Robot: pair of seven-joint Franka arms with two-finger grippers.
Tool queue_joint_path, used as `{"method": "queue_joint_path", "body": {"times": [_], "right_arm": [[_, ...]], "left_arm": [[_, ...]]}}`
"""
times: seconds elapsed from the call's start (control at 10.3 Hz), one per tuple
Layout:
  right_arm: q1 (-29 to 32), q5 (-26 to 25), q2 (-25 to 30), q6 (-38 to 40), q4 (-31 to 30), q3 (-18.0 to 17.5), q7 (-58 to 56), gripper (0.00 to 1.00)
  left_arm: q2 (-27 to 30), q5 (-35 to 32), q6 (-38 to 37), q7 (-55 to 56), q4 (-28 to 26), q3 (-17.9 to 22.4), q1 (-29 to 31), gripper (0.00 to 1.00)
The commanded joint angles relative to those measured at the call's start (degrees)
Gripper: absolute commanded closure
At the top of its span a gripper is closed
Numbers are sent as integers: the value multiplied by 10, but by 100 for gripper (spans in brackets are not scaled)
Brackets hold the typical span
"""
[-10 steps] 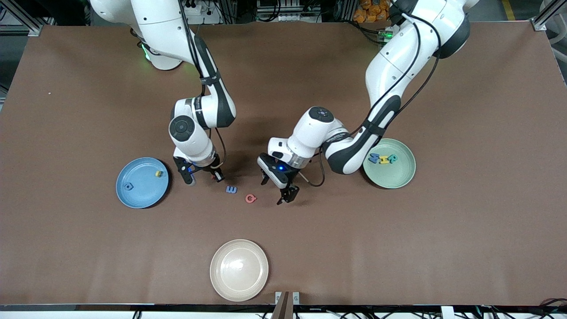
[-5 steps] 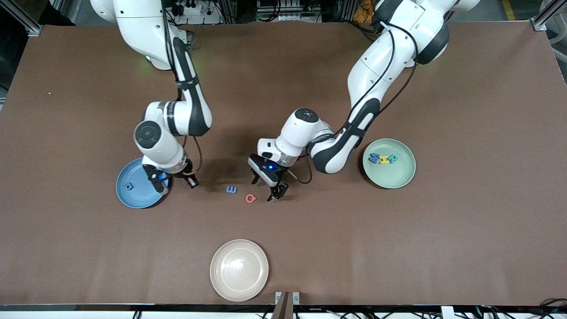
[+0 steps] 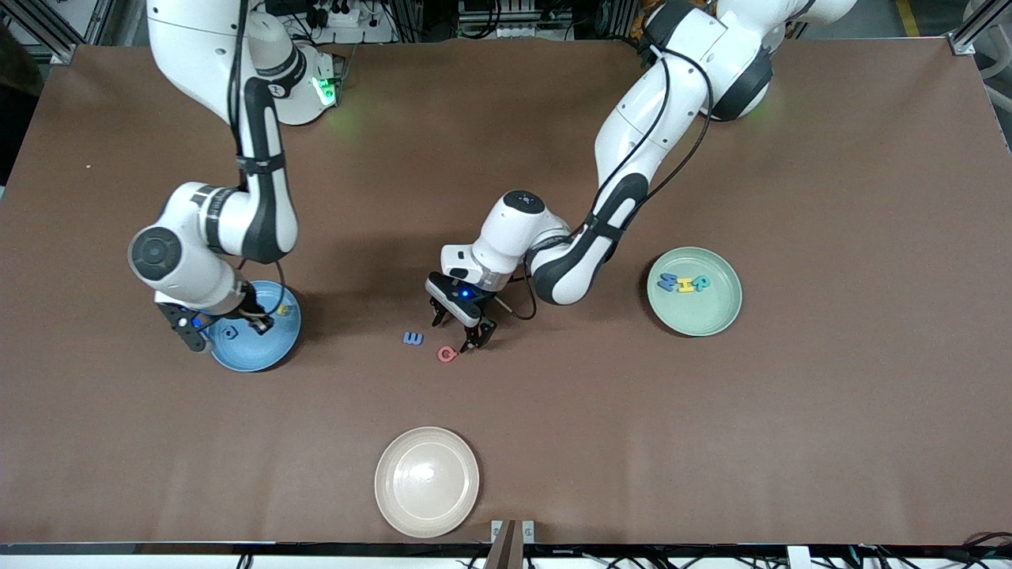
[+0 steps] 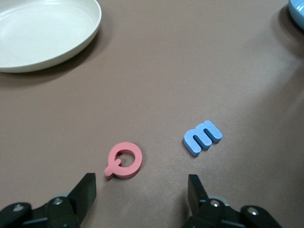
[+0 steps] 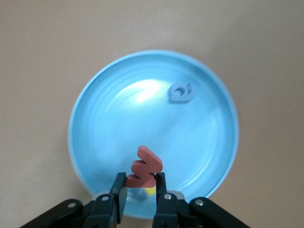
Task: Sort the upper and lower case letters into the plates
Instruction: 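Drop the pink w on the blue plate while the left gripper reaches the Q, then lower the left gripper onto the pink Q and grasp it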
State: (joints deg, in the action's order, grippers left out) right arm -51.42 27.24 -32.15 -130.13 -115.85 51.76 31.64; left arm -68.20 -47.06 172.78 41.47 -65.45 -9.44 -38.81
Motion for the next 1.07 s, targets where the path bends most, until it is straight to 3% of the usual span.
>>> {"method": "queue_joint_path", "body": {"times": [0.0,0.29,0.98], "right_arm": [[8,-10,8,8,-5,0,-12,0],[7,-10,7,8,-2,-1,-12,0],[4,-8,2,9,12,-6,-9,0]], "left_arm": [[-33,9,5,16,51,24,-21,28],[-43,17,5,20,60,55,-21,29],[-59,17,5,20,88,57,-21,32]]}}
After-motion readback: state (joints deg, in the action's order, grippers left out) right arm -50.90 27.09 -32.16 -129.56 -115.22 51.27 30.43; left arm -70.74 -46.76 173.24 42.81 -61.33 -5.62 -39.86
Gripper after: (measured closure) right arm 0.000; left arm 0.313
